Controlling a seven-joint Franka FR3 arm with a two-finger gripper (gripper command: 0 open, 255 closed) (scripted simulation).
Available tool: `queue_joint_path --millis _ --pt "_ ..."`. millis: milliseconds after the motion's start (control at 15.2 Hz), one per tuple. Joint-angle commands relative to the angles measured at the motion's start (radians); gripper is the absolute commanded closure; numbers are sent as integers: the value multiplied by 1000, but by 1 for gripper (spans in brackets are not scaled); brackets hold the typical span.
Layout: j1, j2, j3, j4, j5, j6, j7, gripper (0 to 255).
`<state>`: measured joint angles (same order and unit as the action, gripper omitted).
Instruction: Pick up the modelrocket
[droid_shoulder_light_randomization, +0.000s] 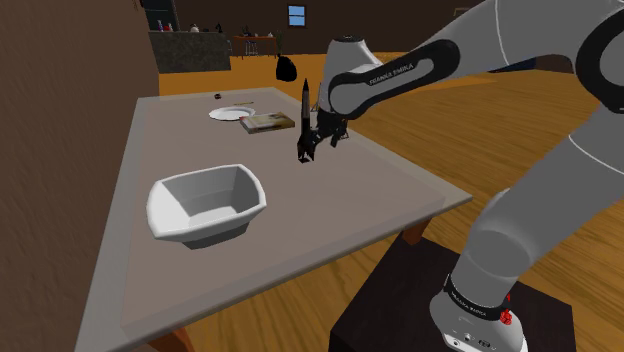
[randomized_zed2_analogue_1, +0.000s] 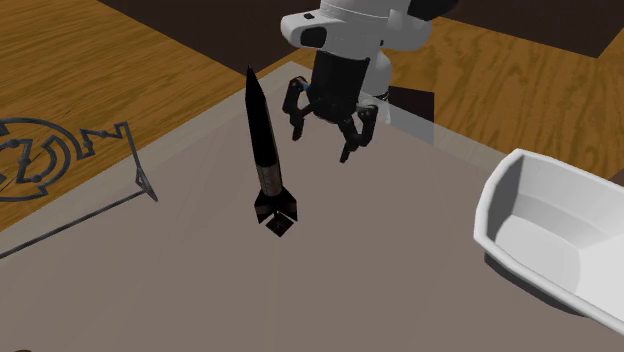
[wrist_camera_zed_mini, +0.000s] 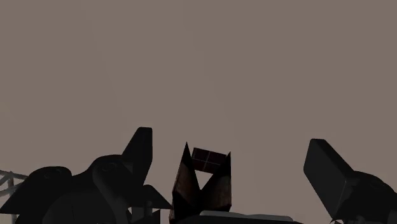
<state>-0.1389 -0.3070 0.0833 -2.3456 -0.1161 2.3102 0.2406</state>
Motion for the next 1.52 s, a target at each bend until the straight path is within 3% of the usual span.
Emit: queue_joint_path --millis 0,330,990,1056,1452 --pt "-18 78 7 32 -21 73 57 0" --pt "-56 248 9 135 -87 200 193 0" --pt "-60 308 6 93 -129 302 238 0" --pt "-61 309 5 94 -129 302 237 255" --pt "-60 309 5 94 -129 303 237 255"
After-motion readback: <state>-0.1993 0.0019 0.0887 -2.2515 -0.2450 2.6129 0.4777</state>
